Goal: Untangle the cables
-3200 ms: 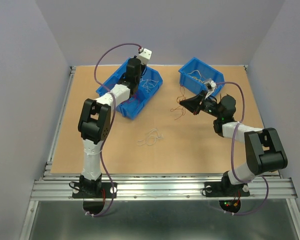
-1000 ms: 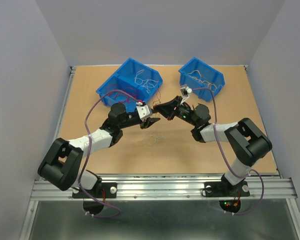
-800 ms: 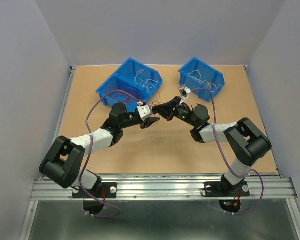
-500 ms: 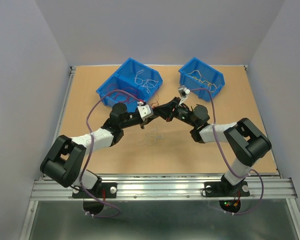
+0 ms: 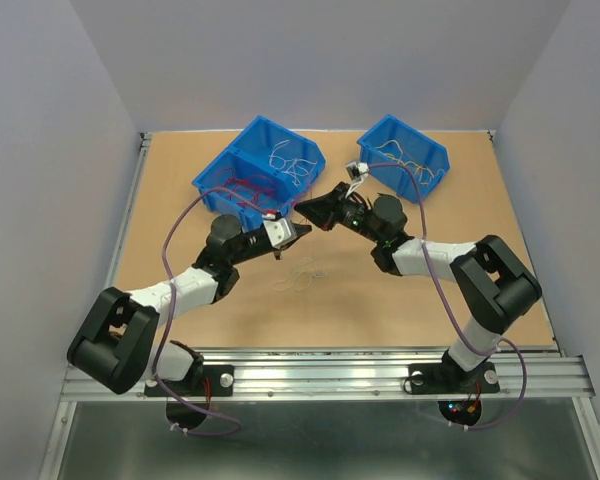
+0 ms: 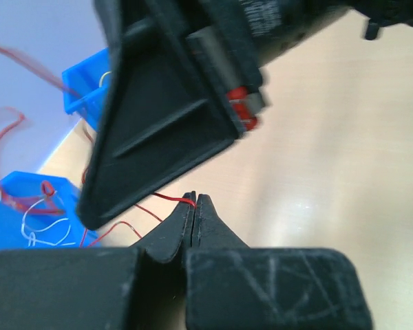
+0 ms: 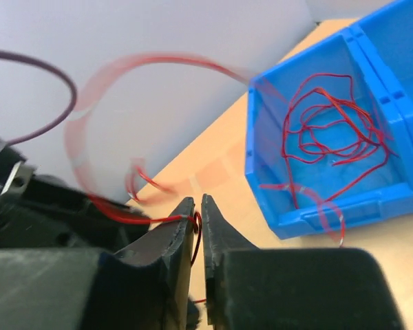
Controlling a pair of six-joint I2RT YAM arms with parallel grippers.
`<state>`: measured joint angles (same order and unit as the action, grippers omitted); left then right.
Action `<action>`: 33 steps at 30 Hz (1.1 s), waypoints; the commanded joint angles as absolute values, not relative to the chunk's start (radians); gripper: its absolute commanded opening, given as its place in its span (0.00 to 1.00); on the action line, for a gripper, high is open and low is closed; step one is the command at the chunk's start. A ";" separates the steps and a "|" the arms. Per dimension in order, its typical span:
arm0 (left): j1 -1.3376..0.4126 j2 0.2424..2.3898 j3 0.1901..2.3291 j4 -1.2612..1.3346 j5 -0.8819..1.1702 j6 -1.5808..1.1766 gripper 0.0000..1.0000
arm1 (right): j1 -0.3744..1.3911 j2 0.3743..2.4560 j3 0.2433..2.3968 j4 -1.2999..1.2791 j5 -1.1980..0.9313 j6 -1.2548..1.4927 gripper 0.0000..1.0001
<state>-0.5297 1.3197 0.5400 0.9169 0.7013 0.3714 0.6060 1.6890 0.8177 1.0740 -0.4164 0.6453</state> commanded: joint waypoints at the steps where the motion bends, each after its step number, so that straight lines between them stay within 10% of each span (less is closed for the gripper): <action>1: -0.560 1.244 0.500 1.019 0.811 0.380 0.00 | 0.574 1.703 0.902 0.959 -0.305 0.607 0.18; 9: -0.569 1.204 0.482 1.023 0.848 0.380 0.00 | 0.560 1.717 0.910 0.954 -0.307 0.615 0.31; 14: -0.569 1.180 0.479 1.051 0.749 0.329 0.00 | 0.557 1.727 0.922 0.953 -0.359 0.606 0.00; 30: -0.477 1.180 0.416 1.338 0.450 0.046 0.00 | 0.558 1.778 1.055 0.720 -0.543 0.485 0.00; 33: -0.433 1.207 0.434 1.350 0.413 0.003 0.00 | 0.560 1.764 1.055 0.687 -0.535 0.462 0.21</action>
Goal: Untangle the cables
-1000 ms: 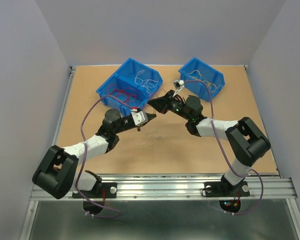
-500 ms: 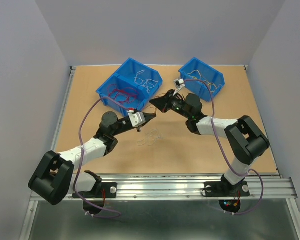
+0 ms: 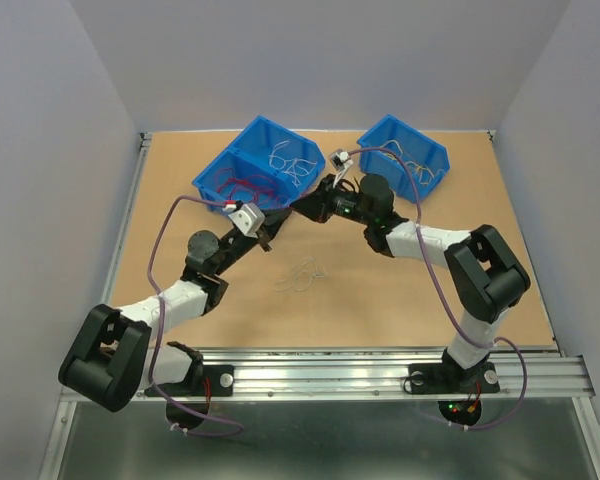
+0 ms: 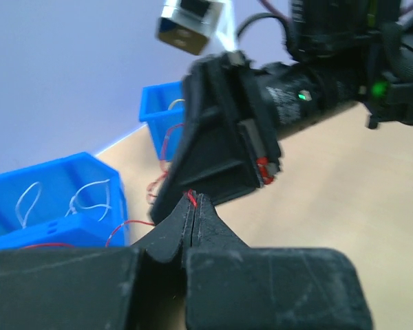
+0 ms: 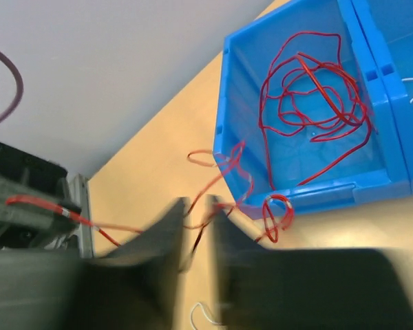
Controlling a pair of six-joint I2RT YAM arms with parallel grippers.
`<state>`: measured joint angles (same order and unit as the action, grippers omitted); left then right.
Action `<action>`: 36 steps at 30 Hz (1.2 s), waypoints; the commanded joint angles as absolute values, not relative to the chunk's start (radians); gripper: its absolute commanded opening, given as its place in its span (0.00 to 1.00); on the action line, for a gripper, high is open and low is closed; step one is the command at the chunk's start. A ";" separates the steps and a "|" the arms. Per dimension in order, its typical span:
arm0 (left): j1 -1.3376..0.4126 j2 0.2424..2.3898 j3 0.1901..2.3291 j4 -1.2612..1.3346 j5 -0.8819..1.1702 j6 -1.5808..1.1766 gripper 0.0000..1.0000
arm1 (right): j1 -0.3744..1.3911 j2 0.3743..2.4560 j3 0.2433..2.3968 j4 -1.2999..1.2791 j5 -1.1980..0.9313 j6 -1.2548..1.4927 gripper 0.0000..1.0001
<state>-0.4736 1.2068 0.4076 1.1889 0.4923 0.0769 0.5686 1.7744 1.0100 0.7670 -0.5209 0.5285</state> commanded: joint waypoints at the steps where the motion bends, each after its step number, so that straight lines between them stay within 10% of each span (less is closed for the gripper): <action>1: -0.425 1.213 0.436 1.353 0.410 0.005 0.00 | 0.558 1.760 1.052 0.683 -0.514 0.457 0.39; 5: -0.400 1.252 0.451 1.368 0.393 0.005 0.00 | 0.558 1.733 1.031 0.684 -0.456 0.454 0.57; 21: -0.166 1.581 0.592 1.528 0.509 -0.259 0.00 | 0.558 1.634 0.947 0.695 -0.361 0.426 0.61; 27: -0.140 1.565 0.721 1.139 0.376 -0.175 0.00 | 0.557 1.618 0.933 0.696 -0.342 0.417 0.61; 36: -0.140 1.554 0.833 0.904 0.354 -0.077 0.56 | 0.557 1.611 0.928 0.690 -0.339 0.408 0.61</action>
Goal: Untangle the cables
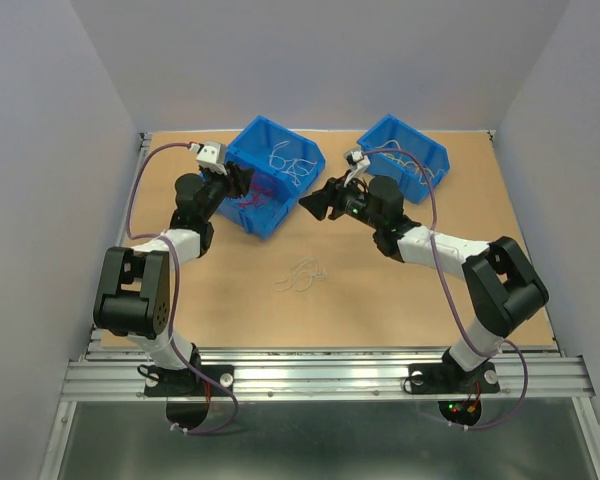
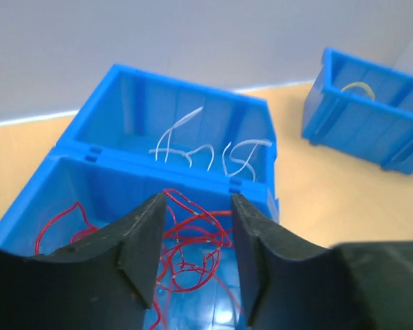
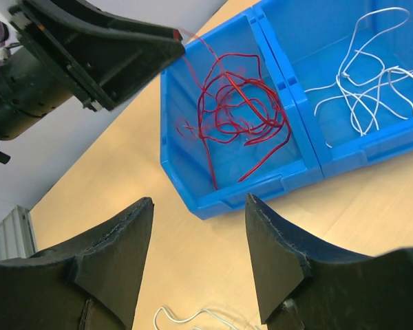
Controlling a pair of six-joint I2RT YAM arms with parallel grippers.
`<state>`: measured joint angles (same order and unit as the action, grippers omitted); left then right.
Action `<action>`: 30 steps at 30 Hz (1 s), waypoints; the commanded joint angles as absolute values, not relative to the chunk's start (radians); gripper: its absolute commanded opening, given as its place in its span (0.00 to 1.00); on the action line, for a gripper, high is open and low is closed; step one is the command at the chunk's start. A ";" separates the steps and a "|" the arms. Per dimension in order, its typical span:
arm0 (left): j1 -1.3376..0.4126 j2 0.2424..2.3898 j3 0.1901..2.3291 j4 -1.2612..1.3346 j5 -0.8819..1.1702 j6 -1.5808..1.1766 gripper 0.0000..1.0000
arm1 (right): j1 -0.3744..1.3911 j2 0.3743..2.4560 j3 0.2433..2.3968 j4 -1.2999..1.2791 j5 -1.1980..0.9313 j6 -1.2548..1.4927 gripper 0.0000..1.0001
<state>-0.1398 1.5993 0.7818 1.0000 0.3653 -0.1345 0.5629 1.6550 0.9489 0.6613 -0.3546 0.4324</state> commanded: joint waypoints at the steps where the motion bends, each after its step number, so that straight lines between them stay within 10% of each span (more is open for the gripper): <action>1: -0.140 1.551 0.839 0.863 0.373 -0.068 0.56 | 0.557 1.608 0.928 0.689 -0.336 0.405 0.61; 9: -0.140 1.459 0.807 0.839 0.313 -0.025 0.54 | 0.557 1.554 0.888 0.658 -0.301 0.313 0.62; 16: -0.141 1.433 0.799 0.827 0.304 0.020 0.74 | 0.557 1.543 0.810 0.839 -0.299 0.304 0.62; 22: -0.175 1.410 0.784 0.815 0.310 0.118 0.78 | 0.557 1.592 0.583 1.524 -0.325 0.431 0.62; 30: -0.294 1.336 0.744 0.766 0.354 0.267 0.82 | 0.557 1.657 0.502 1.818 -0.331 0.451 0.67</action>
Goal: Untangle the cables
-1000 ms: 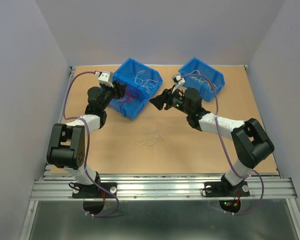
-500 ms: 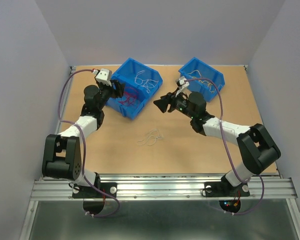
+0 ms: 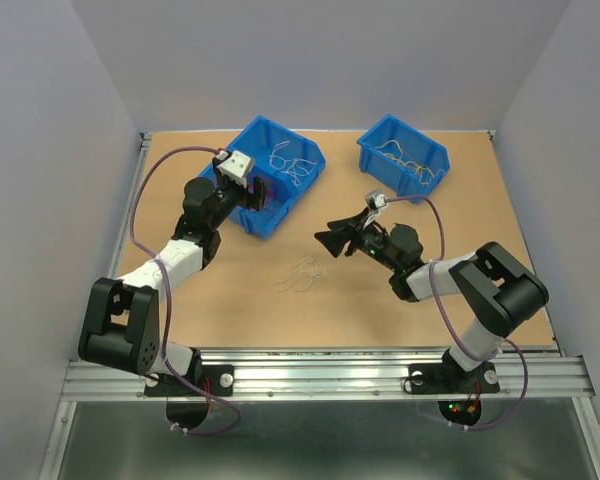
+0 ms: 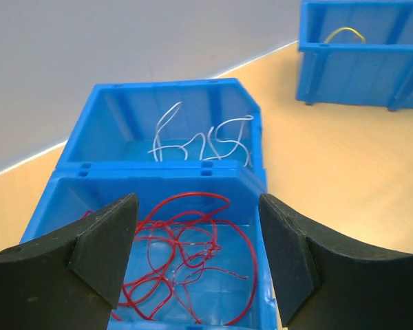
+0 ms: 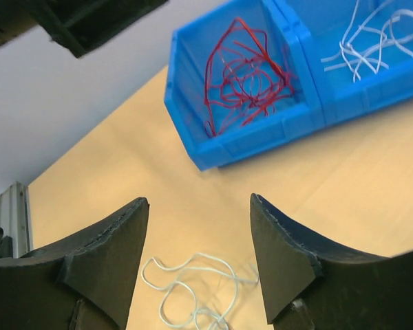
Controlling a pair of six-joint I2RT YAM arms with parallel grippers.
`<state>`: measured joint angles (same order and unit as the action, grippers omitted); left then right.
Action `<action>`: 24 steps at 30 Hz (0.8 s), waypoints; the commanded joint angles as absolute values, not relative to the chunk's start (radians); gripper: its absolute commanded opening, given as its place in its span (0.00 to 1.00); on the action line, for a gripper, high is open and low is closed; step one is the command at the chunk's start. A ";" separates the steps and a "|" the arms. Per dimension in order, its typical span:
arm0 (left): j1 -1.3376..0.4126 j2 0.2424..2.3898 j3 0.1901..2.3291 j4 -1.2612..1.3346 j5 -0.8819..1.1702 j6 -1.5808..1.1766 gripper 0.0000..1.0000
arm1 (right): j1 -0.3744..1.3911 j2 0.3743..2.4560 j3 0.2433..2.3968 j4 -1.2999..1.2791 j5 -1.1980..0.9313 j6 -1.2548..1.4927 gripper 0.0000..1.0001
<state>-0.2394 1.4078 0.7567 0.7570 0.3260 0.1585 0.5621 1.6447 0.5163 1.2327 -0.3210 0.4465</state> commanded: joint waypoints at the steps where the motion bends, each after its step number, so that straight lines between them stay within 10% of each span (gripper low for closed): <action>1: -0.308 1.332 0.741 0.756 0.350 0.287 0.82 | 0.557 1.655 0.500 1.818 -0.345 0.442 0.67; 24: -0.471 1.396 0.844 0.477 0.376 0.479 0.85 | 0.549 1.552 0.575 1.470 -0.310 0.445 0.69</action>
